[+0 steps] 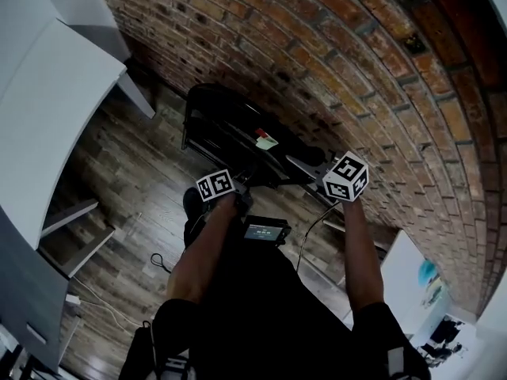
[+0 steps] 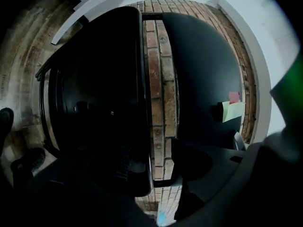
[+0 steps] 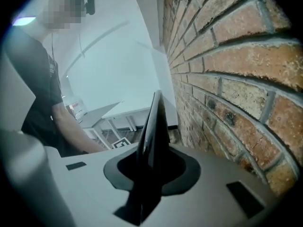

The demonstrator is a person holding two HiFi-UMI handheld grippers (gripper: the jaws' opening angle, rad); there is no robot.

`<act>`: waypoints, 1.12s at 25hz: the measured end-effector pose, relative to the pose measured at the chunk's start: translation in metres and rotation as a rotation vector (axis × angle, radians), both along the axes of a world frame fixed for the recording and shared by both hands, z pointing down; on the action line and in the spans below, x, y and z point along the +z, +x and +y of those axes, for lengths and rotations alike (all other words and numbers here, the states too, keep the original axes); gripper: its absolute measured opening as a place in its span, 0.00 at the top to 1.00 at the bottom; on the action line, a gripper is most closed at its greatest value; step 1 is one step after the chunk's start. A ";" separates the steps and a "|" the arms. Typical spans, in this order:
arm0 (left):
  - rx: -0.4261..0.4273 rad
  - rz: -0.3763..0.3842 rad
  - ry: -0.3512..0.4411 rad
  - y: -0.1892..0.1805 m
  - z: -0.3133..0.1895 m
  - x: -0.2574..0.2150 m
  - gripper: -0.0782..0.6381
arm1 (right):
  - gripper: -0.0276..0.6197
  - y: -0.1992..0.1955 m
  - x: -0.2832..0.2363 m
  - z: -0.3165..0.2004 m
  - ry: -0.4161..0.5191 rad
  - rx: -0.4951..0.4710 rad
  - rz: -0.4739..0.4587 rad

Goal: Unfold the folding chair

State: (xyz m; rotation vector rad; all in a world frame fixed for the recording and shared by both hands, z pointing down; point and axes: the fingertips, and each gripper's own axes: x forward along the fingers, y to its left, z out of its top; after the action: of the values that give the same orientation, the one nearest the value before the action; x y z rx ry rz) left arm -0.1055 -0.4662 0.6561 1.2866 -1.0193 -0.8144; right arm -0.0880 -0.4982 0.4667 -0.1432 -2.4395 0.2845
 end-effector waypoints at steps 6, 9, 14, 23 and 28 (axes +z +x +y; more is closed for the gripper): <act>-0.024 0.071 -0.022 0.002 0.010 0.010 0.73 | 0.83 -0.002 -0.001 0.017 0.015 0.004 0.000; -0.066 0.141 0.000 0.003 0.018 0.008 0.75 | 0.83 0.000 -0.002 0.026 0.015 0.007 0.003; -0.027 0.115 0.038 0.006 0.029 0.001 0.82 | 0.83 0.000 -0.003 0.041 0.021 0.011 0.008; 0.130 0.063 0.062 0.007 0.047 -0.004 0.82 | 0.83 -0.004 -0.006 0.068 0.030 0.020 0.013; 0.208 0.029 0.078 0.006 0.058 -0.007 0.82 | 0.83 0.004 -0.002 0.067 -0.046 0.194 0.007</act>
State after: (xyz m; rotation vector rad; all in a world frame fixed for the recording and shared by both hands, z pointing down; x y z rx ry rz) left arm -0.0991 -0.4084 0.6486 1.4170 -0.8221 -0.7163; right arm -0.0835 -0.4310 0.4646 0.0754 -2.4442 0.4259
